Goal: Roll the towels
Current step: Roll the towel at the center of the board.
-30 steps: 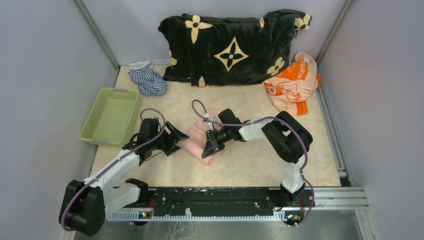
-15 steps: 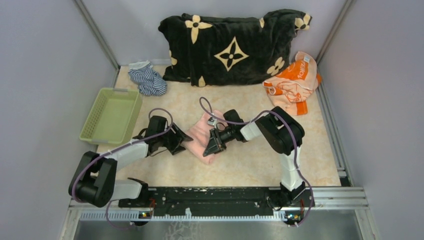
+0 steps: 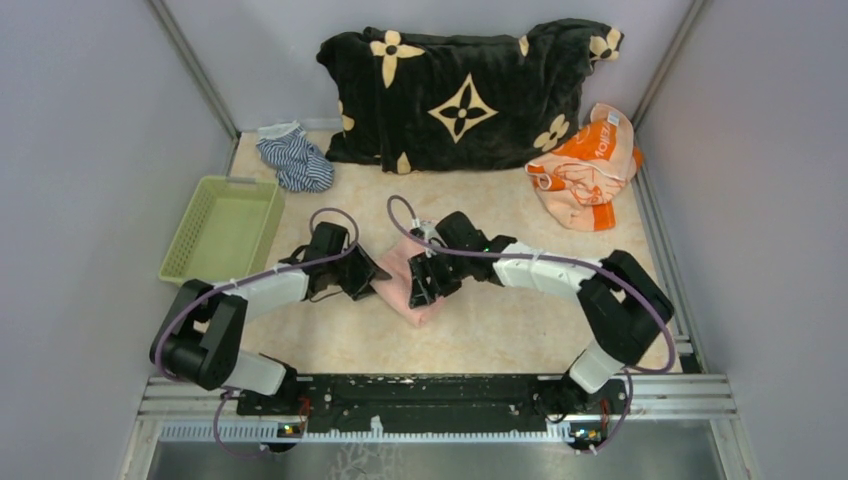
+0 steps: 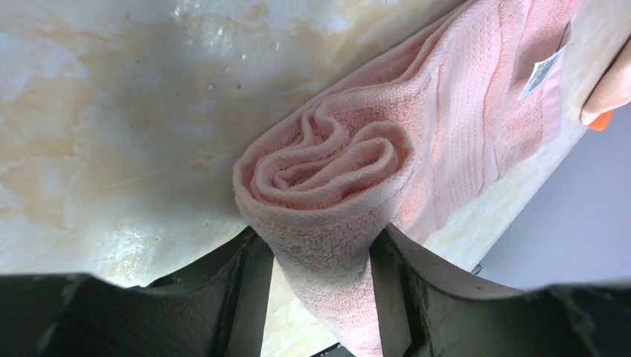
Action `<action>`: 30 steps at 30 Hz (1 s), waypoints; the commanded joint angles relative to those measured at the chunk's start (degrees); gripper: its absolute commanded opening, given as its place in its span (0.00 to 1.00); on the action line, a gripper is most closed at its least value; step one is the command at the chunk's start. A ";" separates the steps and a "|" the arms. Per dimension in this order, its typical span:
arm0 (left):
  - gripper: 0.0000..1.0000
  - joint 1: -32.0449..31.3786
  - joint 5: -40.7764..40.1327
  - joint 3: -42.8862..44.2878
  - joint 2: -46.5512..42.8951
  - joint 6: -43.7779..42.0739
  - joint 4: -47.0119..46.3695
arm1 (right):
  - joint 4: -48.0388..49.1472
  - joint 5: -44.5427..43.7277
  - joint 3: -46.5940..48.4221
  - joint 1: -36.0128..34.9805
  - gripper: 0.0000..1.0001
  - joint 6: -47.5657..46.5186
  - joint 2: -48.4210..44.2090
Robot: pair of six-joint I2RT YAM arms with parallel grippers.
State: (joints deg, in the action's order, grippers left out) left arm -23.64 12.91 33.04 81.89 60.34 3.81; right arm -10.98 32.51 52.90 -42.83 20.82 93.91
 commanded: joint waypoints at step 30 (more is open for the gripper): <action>0.59 -1.63 -4.79 2.47 4.11 -3.53 4.56 | -12.04 -60.88 7.52 -29.51 0.44 -14.77 15.55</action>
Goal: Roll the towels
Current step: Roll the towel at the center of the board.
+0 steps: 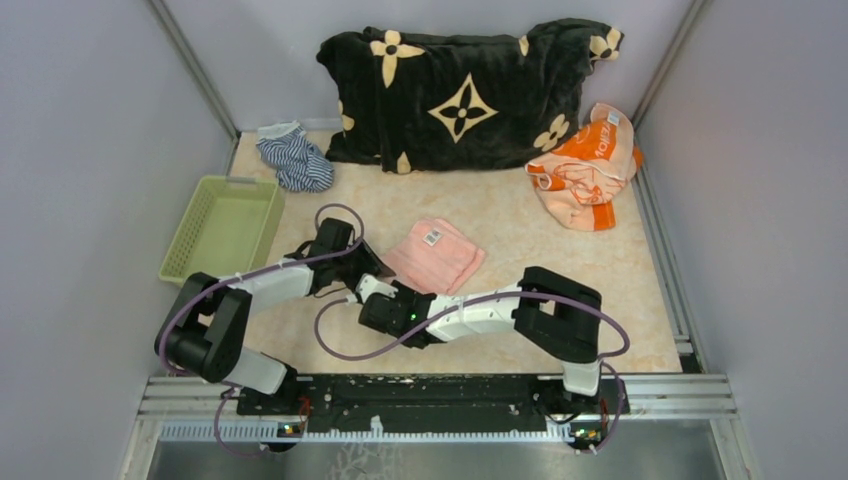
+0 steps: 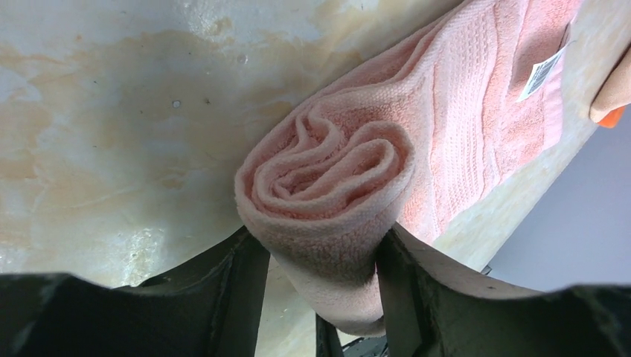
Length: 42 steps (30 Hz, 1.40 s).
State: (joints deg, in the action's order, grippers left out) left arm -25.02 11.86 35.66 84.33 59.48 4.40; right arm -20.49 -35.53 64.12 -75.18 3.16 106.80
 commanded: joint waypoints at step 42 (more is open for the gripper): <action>0.65 2.57 -2.54 -7.84 -10.73 -0.95 4.15 | 26.74 86.89 -13.28 34.33 0.14 27.31 3.66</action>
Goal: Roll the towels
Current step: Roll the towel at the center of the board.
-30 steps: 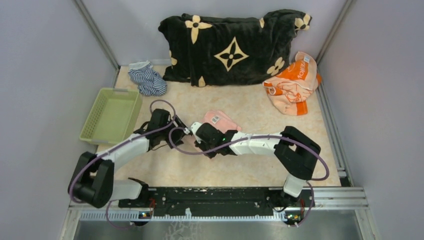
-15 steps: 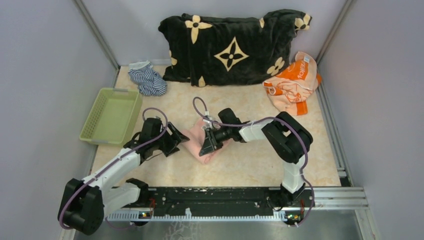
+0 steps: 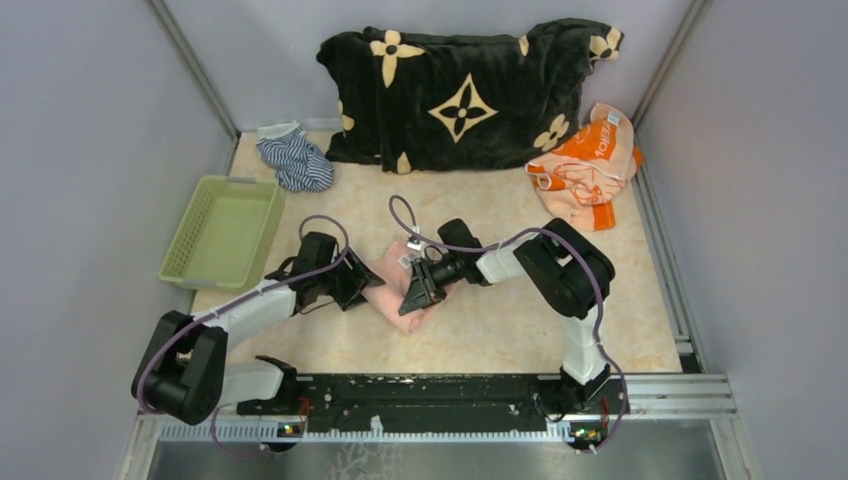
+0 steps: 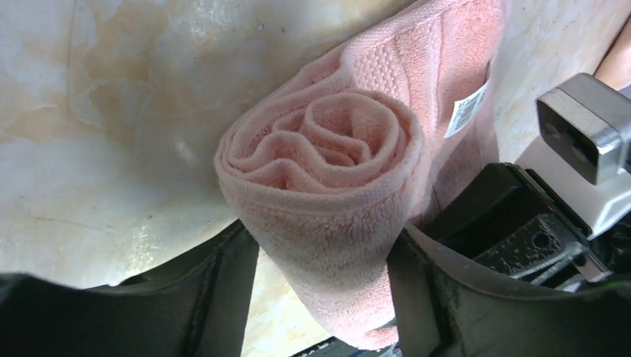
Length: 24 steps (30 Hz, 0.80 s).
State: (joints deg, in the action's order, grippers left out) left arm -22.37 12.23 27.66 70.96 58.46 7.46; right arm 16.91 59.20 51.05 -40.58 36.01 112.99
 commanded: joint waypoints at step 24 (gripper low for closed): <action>0.56 -0.21 -2.66 -0.86 6.32 -1.12 2.74 | -49.50 -87.73 25.16 -35.38 0.59 -27.96 -11.29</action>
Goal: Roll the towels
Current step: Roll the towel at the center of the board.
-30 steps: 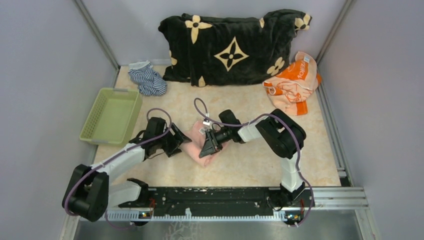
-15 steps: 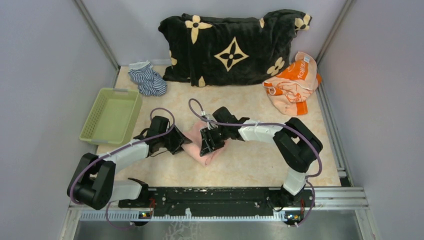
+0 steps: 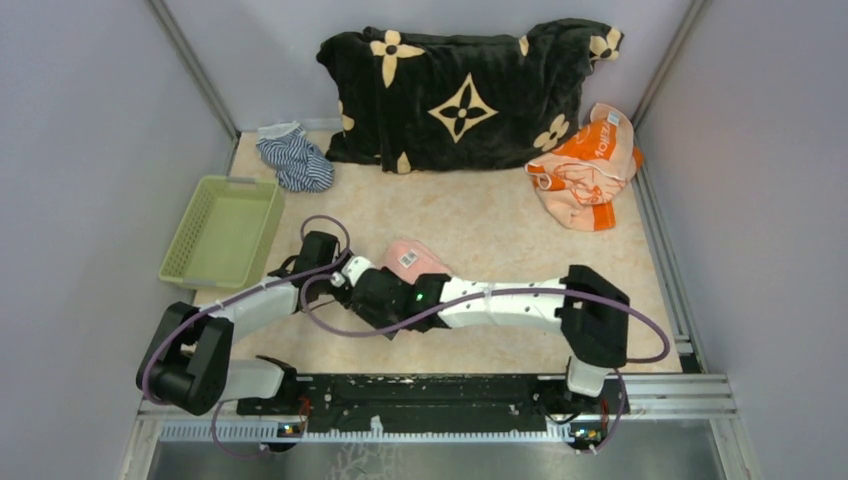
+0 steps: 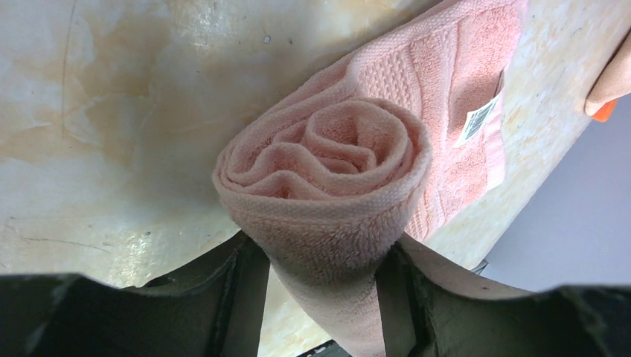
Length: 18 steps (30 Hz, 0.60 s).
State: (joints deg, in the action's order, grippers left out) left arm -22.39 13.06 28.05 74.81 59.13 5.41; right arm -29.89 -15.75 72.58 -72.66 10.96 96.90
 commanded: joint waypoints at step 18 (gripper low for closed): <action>0.59 -0.16 -3.21 -1.12 2.92 -2.96 4.38 | 0.32 -17.69 -5.23 -2.94 0.52 -3.30 17.91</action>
State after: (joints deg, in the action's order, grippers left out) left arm -22.39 13.26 28.16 75.53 59.13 4.67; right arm -26.92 -38.87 71.99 -78.35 6.37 111.66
